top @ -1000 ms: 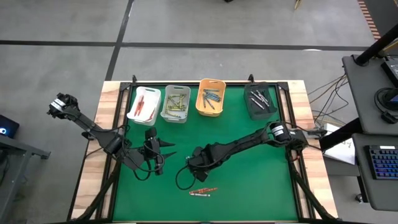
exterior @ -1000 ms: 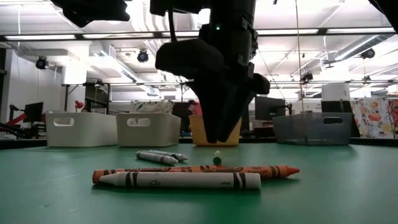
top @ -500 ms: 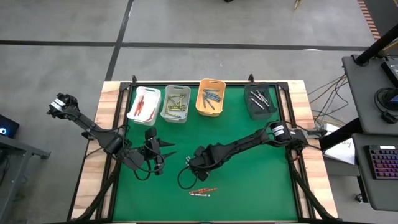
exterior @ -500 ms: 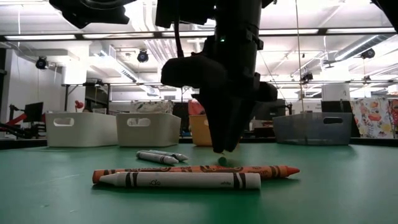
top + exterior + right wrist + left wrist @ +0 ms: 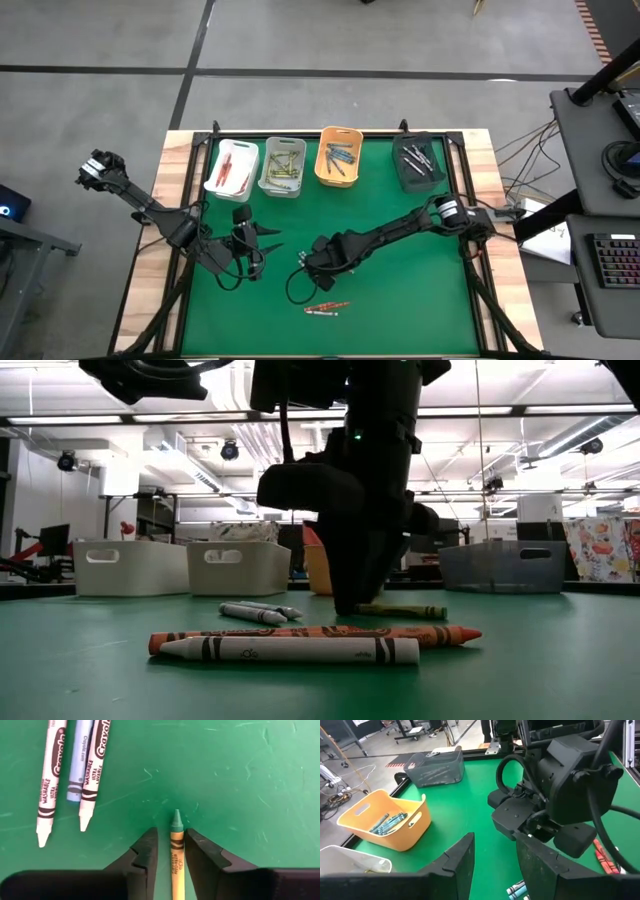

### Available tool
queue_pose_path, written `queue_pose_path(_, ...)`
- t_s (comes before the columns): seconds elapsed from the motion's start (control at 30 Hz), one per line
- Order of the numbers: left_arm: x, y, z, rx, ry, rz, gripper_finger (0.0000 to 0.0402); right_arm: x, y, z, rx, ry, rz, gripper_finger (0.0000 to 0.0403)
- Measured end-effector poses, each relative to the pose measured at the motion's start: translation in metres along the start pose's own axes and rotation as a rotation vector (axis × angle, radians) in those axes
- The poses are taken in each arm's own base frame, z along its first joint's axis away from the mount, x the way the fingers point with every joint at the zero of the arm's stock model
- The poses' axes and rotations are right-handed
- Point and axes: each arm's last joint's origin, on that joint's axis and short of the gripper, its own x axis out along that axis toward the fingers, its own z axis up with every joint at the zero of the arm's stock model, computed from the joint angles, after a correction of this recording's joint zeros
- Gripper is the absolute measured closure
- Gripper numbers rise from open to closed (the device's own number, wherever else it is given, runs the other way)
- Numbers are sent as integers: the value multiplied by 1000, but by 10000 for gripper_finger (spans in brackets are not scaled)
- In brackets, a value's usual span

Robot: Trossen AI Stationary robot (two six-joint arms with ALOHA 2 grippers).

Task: Sort crayons
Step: Put the green crayon into the gray bin

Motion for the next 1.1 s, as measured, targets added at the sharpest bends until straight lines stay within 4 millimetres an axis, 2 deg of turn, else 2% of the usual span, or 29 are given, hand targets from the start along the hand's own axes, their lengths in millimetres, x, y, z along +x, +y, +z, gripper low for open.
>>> queue_pose_path(0.23, 0, 2, 1, 8, -22, 79, 273, 2, -1, -1, -84, 3, -1, 384)
queue_pose_path(0.33, 0, 3, 2, -9, -37, 103, 273, -3, -3, 0, -138, 1, 1, 389)
queue_pose_path(0.43, -1, 2, 2, -35, -42, 101, 273, -13, -9, 5, -204, -17, -3, 390)
queue_pose_path(0.57, -2, -3, 3, -87, -63, 76, 273, -44, -24, 23, -282, -140, -18, 391)
queue_pose_path(0.73, -2, -17, 5, -138, -109, 29, 273, -75, -50, 63, -385, -391, 4, 391)
queue_pose_path(0.9, -5, -32, 10, -219, -182, -28, 273, -103, -81, 115, -423, -861, 73, 391)
queue_pose_path(0.97, -7, -37, 13, -257, -217, -41, 273, -100, -98, 134, -423, -1051, 95, 391)
queue_pose_path(1.03, -10, -41, 14, -282, -244, -49, 273, -87, -114, 150, -393, -1222, 150, 391)
queue_pose_path(1.1, -12, -44, 15, -303, -262, -41, 273, -69, -130, 160, -368, -1317, 184, 391)
